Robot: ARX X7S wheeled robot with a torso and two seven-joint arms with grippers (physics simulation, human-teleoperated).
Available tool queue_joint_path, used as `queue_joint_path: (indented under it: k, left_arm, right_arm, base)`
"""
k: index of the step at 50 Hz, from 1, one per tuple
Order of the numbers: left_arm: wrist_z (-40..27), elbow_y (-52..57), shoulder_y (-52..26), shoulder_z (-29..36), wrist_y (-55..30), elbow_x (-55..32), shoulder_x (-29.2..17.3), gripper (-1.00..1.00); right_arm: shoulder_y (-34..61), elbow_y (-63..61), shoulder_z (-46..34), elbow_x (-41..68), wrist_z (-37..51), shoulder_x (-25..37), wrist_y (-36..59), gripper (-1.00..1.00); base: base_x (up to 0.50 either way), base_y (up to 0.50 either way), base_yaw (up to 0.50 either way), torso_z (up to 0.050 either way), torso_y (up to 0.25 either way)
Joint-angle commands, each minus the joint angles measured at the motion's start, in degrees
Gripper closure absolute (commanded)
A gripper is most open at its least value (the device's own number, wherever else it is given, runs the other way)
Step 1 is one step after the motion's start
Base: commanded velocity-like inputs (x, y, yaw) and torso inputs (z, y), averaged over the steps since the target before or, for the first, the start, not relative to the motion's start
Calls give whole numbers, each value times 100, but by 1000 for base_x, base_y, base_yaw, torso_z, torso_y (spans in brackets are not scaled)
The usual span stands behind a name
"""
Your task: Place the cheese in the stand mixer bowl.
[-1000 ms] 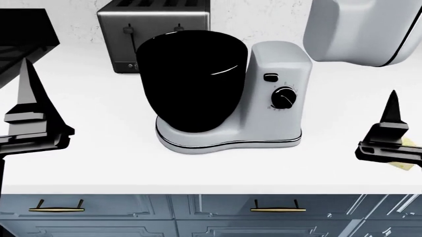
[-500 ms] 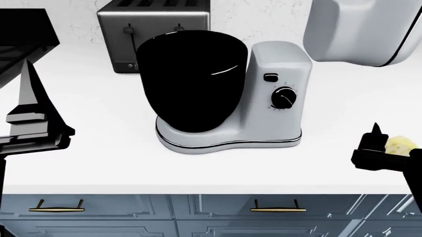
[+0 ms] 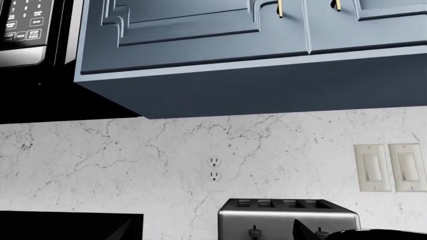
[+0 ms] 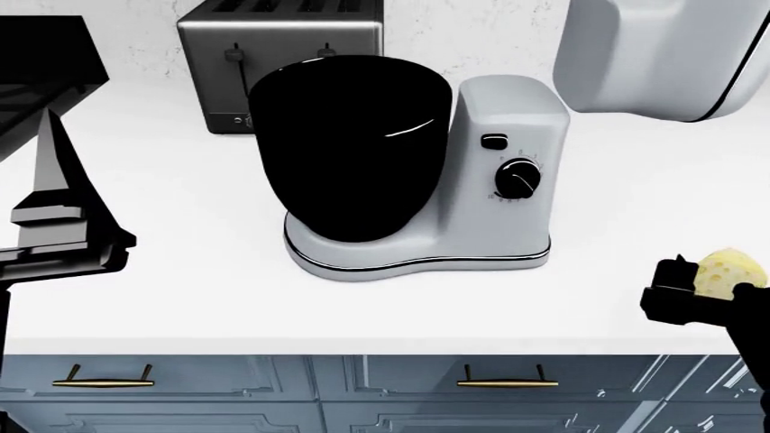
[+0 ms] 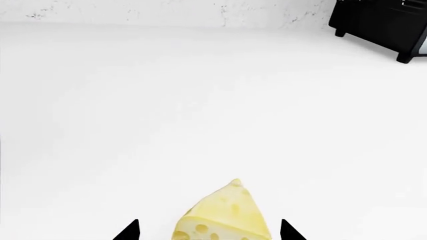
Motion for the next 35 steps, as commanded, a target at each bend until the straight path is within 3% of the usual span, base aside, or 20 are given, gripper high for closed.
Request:
queue_joint_path:
  k: [1,23,24,35]
  left_arm:
    - [129,-13,32,-111,31,128,100,-100]
    - [114,-43,57,-85,93,151,88,-100]
    - [109,-35,43,-65,82,158,87,-100]
    - [80,-31,104,-101,118,162,62,-100]
  right_arm:
    - [407,550,-76,-59,-425,-440,637,-100]
    - [408,1805,-505,-418,-1098,-870,1012,-100]
    - [316,1819,-506,-438,-1142,-872,926,100]
    - [93,1299,-372,-407,-1074,-650,647,100]
  base:
    - [0,0,0,0,0]
    - [0,0,0,0,0]
    - [0,0,0,0,0]
    - [1,0,0,0,0]
